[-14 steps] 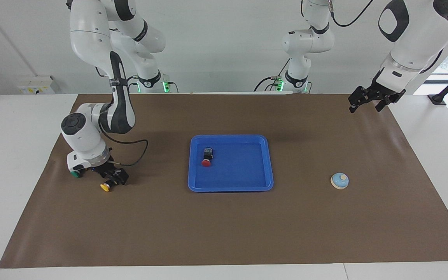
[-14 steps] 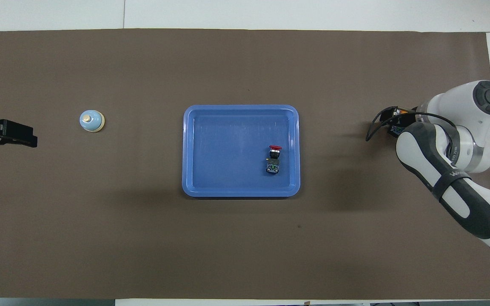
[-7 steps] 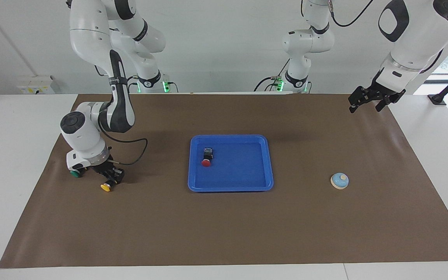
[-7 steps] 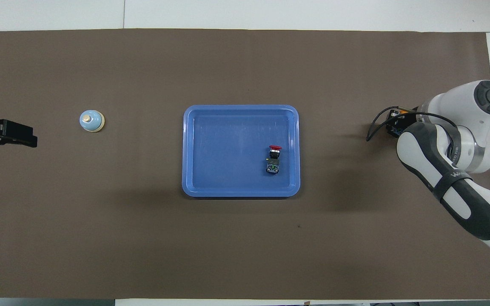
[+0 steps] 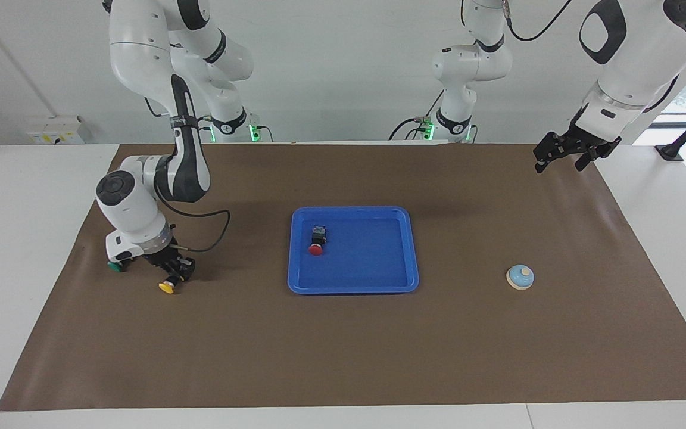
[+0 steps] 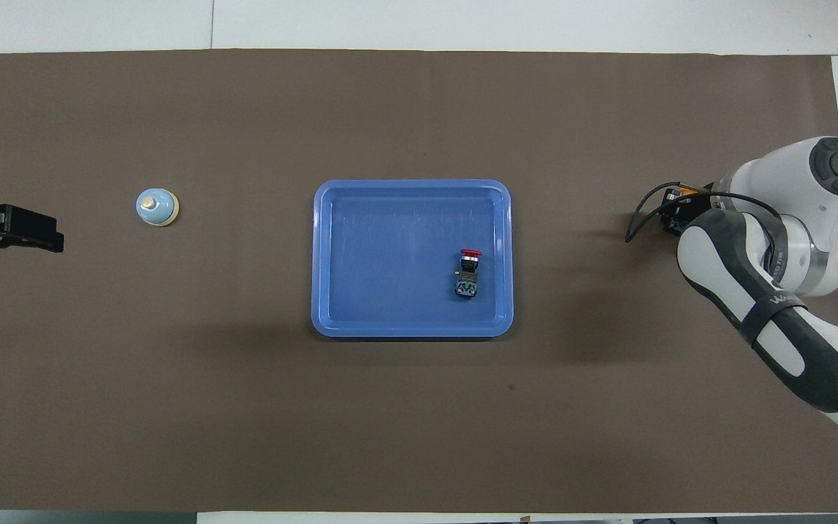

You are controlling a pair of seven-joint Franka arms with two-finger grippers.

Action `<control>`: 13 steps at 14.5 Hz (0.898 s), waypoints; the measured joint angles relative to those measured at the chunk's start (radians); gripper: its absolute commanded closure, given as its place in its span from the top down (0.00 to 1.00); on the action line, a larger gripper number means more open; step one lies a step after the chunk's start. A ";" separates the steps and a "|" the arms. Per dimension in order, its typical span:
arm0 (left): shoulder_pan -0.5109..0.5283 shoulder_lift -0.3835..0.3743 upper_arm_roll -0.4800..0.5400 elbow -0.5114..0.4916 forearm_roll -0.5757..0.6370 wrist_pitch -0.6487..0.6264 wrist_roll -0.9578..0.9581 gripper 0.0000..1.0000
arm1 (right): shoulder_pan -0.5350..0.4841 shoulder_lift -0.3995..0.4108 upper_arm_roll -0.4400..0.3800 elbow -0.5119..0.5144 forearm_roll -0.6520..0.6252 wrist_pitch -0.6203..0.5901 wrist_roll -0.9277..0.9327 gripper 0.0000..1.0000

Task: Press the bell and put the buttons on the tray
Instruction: 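Carry the yellow button into the blue tray and release it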

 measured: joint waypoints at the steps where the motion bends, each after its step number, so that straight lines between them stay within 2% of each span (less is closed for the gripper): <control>1: 0.000 0.000 0.000 0.000 0.000 0.000 0.000 1.00 | 0.024 -0.002 0.002 0.040 0.001 -0.046 0.000 0.00; 4: 0.000 0.000 0.000 0.000 0.000 0.000 0.000 1.00 | 0.115 -0.007 0.006 0.150 0.004 -0.175 0.045 0.00; 7: 0.000 0.000 0.000 0.000 0.000 0.000 0.000 1.00 | 0.251 -0.009 0.011 0.247 0.006 -0.297 0.190 0.00; 13: 0.000 0.000 0.000 0.000 0.000 0.000 0.000 1.00 | 0.540 -0.003 0.016 0.282 0.017 -0.328 0.495 0.00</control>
